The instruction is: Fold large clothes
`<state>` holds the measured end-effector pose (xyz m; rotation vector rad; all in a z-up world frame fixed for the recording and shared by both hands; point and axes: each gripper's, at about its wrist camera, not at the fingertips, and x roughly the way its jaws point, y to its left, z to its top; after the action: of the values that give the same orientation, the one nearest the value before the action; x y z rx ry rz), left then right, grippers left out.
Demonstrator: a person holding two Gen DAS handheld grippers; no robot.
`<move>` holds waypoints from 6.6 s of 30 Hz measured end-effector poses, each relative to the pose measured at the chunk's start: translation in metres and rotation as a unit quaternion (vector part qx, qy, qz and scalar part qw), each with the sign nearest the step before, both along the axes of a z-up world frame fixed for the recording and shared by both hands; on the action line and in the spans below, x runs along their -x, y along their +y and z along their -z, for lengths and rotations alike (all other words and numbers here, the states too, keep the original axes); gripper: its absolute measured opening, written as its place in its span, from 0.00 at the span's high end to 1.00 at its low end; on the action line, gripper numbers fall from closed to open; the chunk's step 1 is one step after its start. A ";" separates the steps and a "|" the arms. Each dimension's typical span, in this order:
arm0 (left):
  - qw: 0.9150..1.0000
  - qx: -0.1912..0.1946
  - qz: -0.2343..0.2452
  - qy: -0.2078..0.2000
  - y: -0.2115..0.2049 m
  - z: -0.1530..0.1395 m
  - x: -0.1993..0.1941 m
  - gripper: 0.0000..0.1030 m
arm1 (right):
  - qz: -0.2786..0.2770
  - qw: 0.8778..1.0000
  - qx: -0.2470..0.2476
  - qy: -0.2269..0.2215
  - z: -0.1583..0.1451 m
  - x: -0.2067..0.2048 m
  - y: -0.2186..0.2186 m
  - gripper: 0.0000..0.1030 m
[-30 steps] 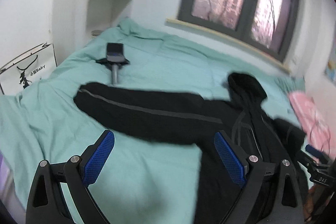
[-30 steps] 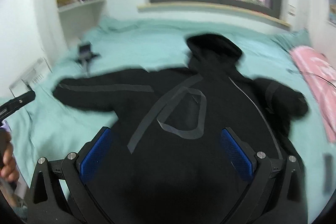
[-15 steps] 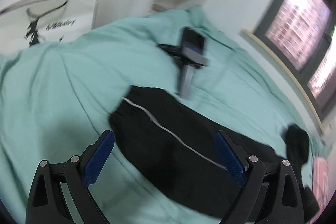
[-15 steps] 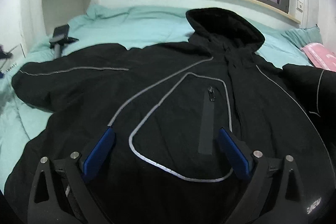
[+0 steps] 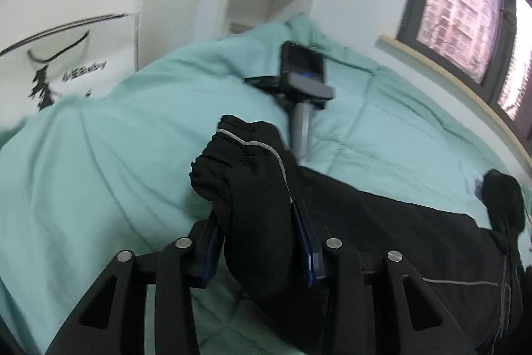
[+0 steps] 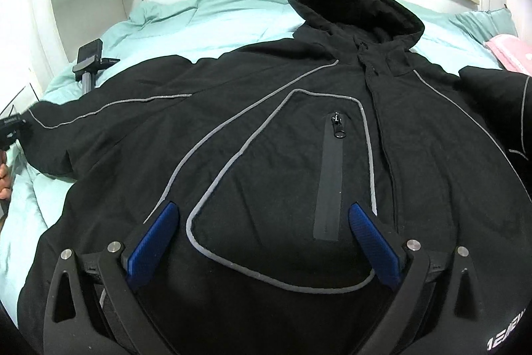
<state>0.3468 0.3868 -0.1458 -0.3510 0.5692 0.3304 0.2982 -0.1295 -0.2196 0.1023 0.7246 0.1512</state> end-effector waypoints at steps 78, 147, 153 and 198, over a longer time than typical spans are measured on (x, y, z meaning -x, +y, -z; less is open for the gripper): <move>0.952 -0.020 0.282 0.118 -0.290 -0.050 0.004 0.46 | 0.000 0.996 -0.075 0.053 -0.084 -0.045 -0.091 0.76; 0.909 -0.090 0.375 0.158 -0.424 -0.027 0.009 0.44 | 0.007 0.991 0.095 0.098 -0.025 -0.004 -0.194 0.41; 0.886 -0.103 0.444 0.084 -0.496 -0.115 0.042 0.44 | -0.054 0.993 0.042 0.095 -0.051 0.055 -0.222 0.39; 0.859 -0.107 0.492 0.088 -0.663 0.022 0.010 0.44 | 0.240 0.960 -0.136 -0.040 -0.098 0.012 -0.524 0.86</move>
<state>0.3373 -0.2767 -0.1680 0.2159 0.8099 -0.5739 0.2861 -0.6533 -0.1218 0.5279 0.5778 -0.2110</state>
